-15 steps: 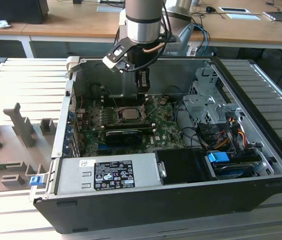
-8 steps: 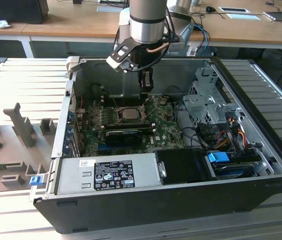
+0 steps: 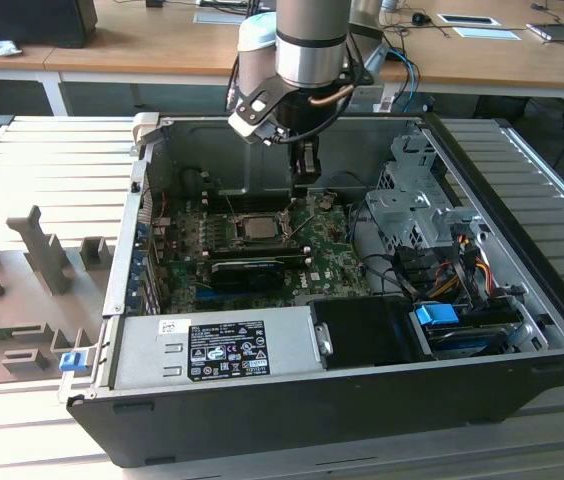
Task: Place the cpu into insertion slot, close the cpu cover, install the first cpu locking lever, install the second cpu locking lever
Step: 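Close the cpu cover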
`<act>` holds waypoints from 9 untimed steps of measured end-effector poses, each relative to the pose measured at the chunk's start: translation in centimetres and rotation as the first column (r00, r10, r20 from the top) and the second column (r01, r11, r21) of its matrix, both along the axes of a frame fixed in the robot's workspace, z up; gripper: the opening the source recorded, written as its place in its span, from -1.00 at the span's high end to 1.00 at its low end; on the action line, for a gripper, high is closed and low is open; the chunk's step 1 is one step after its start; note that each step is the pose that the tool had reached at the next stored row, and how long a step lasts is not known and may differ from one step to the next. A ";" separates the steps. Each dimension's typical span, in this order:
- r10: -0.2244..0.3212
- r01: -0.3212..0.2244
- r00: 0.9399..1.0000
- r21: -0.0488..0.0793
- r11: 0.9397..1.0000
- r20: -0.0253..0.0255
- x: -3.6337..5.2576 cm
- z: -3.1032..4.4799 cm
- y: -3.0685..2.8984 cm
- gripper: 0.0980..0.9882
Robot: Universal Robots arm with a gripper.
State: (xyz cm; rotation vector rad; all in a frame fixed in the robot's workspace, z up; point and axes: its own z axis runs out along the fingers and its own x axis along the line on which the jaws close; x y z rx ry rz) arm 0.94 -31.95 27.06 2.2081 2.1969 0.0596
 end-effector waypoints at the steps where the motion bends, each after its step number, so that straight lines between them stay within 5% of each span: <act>1: 0.000 0.000 1.000 0.000 1.000 0.000 0.12 0.00 0.02 0.98; 9: 0.002 -0.002 1.000 0.000 1.000 0.000 1.71 -0.05 0.15 0.98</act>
